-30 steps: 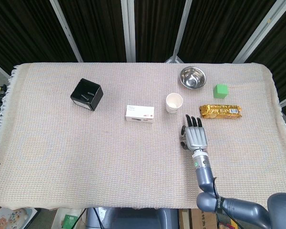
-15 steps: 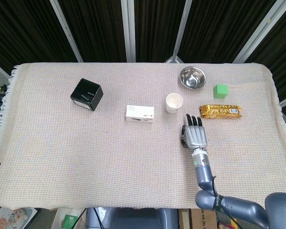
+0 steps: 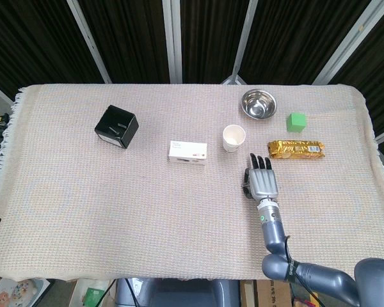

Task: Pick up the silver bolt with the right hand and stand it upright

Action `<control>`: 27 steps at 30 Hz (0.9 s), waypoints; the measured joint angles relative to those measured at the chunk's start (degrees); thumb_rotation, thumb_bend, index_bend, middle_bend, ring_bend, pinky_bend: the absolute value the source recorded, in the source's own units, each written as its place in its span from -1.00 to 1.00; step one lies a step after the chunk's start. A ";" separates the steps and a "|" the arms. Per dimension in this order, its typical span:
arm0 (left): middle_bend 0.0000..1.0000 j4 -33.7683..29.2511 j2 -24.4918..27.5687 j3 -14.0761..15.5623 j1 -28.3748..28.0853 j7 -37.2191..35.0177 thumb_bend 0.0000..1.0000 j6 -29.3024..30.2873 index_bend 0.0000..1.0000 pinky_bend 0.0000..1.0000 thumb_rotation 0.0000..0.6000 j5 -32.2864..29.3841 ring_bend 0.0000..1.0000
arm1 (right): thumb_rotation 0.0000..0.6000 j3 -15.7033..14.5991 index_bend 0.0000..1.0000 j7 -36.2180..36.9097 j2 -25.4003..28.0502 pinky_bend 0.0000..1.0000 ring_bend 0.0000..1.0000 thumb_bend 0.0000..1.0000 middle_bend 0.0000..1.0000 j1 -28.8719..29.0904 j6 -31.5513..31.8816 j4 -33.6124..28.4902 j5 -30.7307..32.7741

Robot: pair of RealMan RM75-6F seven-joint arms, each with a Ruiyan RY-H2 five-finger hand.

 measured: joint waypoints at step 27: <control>-0.79 0.04 0.03 -0.02 -0.04 -0.11 -0.91 -0.05 -0.67 -0.98 1.00 -0.03 -0.98 | 1.00 0.63 0.19 0.42 0.07 -1.00 -1.00 -0.35 -1.00 -0.06 -0.01 -1.16 -0.52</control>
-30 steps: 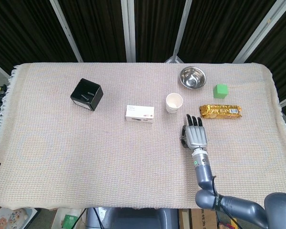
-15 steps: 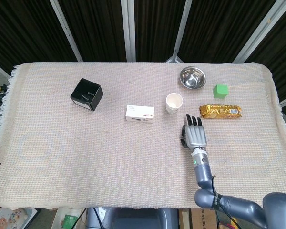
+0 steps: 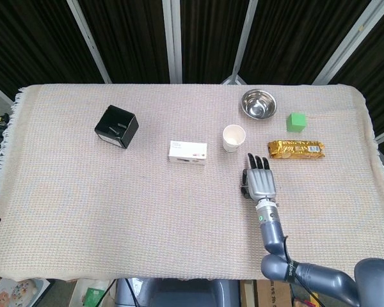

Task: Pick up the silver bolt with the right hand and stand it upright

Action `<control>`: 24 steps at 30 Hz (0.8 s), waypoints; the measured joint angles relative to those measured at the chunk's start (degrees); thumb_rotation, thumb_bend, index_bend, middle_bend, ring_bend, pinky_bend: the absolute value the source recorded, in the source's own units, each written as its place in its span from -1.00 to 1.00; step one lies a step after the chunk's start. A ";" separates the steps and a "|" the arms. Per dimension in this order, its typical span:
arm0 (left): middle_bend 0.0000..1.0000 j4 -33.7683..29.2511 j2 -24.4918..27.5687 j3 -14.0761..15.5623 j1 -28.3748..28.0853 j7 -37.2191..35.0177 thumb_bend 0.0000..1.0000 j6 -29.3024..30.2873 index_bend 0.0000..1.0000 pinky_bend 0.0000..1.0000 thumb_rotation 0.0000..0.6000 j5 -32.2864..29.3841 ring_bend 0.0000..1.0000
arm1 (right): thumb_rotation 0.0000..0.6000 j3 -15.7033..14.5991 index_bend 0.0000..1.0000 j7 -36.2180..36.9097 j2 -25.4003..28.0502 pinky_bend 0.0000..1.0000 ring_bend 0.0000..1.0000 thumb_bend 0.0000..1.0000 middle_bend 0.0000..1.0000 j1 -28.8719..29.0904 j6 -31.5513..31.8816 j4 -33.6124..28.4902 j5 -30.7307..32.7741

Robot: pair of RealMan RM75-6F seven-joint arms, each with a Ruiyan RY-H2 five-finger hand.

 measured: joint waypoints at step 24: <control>-0.79 0.04 0.23 0.03 0.04 -0.64 -0.91 -0.13 -0.66 -0.98 1.00 0.00 -0.98 | 1.00 1.66 0.19 0.89 2.24 -1.00 -1.00 -0.35 -1.00 -0.45 1.10 -5.93 0.86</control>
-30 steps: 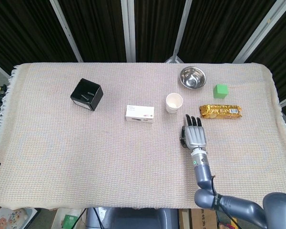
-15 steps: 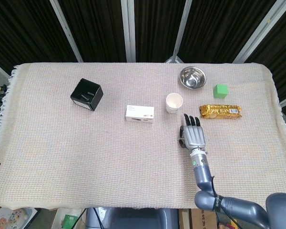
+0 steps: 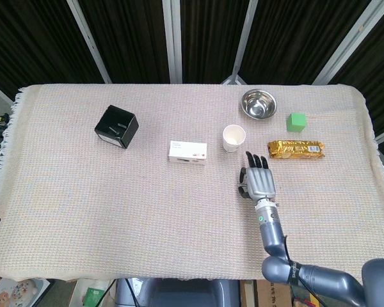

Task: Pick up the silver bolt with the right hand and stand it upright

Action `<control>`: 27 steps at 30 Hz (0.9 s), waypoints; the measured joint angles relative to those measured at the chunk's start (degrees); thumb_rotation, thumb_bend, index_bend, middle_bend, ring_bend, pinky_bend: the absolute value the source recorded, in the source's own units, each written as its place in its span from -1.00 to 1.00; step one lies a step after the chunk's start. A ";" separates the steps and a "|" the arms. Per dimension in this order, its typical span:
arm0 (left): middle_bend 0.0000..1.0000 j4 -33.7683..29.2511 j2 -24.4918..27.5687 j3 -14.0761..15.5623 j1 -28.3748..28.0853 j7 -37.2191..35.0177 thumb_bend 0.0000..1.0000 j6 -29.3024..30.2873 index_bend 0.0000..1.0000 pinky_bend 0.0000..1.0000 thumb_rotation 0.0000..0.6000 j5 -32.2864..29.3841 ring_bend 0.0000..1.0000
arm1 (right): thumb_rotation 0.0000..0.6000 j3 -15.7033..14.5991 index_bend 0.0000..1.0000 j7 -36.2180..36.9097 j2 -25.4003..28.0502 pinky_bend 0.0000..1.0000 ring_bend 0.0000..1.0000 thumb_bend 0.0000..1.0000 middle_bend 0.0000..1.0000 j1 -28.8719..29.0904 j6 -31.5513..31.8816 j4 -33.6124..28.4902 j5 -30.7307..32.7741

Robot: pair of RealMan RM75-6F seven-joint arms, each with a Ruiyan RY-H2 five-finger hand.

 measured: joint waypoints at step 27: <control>-0.79 0.01 -0.01 0.08 -0.11 -0.03 -0.91 -0.17 -0.66 -0.98 1.00 0.12 -0.98 | 1.00 2.02 0.19 1.30 1.60 -1.00 -1.00 -0.35 -1.00 0.88 -0.46 -3.93 4.28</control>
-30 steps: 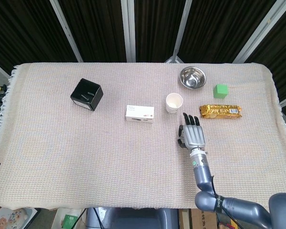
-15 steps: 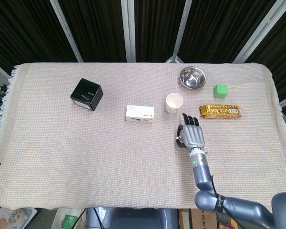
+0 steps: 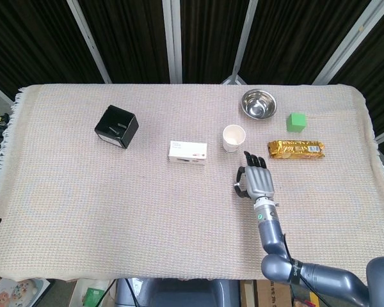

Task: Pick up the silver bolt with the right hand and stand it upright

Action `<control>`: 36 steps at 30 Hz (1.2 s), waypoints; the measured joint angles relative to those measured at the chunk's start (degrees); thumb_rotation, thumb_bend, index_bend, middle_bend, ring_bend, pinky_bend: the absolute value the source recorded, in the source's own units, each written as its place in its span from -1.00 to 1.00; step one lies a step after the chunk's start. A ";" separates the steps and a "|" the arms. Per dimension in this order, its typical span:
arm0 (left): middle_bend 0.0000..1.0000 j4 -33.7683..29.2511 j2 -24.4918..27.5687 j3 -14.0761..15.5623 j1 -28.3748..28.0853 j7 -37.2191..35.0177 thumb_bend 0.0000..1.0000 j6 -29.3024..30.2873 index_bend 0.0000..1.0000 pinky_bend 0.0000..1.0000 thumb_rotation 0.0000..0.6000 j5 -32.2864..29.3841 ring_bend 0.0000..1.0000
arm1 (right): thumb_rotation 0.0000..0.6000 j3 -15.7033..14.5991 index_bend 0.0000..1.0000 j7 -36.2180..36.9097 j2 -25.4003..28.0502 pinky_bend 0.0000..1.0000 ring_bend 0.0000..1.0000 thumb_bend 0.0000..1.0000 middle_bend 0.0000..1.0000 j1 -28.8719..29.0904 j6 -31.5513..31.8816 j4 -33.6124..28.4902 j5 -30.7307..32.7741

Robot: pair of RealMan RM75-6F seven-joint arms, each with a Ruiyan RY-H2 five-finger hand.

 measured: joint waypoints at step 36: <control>-0.79 0.11 -0.13 -0.14 0.00 0.34 -0.91 0.14 -0.66 -0.98 1.00 -0.31 -0.98 | 1.00 -1.28 -0.37 0.88 2.73 -1.00 -1.00 -0.43 -1.00 0.86 -0.87 -2.19 1.26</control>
